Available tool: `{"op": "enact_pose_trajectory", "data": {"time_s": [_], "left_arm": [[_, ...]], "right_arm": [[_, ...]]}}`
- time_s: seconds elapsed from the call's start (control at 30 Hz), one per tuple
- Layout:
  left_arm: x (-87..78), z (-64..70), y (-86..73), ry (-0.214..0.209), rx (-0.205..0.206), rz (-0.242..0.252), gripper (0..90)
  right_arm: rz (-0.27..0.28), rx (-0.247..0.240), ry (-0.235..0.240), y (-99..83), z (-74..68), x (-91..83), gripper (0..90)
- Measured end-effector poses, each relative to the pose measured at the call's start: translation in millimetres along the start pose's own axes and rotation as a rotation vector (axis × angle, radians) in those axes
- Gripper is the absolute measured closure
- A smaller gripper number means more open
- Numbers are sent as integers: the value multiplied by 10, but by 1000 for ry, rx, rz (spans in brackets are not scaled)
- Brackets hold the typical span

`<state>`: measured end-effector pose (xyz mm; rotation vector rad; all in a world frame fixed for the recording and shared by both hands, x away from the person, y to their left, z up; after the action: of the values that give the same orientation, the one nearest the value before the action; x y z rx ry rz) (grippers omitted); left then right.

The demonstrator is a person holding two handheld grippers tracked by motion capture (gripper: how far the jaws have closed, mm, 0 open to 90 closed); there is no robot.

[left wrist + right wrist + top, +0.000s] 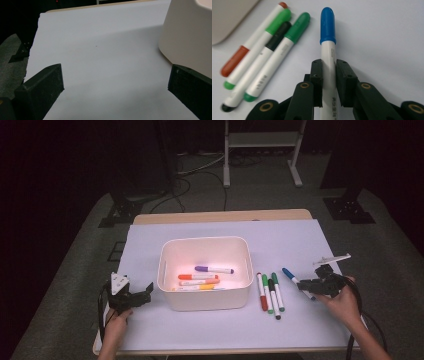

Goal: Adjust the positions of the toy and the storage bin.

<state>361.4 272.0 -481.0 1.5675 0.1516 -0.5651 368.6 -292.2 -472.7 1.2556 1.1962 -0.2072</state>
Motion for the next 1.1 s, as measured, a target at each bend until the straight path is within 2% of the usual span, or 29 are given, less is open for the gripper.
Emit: {"op": "enact_pose_trajectory", "data": {"time_s": [0.1, 0.3, 0.37, 0.63, 0.9, 1.1], "left_arm": [[1, 1, 0, 0, -1, 0, 0], [2, 0, 0, -1, -1, 3, 0], [2, 1, 0, -1, 0, 3, 0], [1, 5, 2, -2, 0, 6, 0], [0, 8, 2, -4, 3, 9, 0], [3, 9, 4, -5, -2, 13, 0]], "right_arm": [[25, -13, 13, 75, -59, -122, 757], [85, -30, 70, 283, -208, -392, 758], [95, -53, 64, 355, -259, -460, 757], [130, -108, 119, 679, -509, -686, 757], [155, -199, 173, 1084, -878, -906, 758], [153, -266, 231, 1337, -1190, -946, 757]]}}
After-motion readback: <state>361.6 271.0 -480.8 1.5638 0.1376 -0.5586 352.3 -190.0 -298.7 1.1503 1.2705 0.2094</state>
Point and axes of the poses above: each handheld gripper's, and its own axes: x roughly forward along the jaws, y roughly out of its top, z roughly to its right, the point moved 6 cm from there along x, roughly forward along the jaws, and after that the axes turned 4 degrees about -x, right-handed, at the moved point
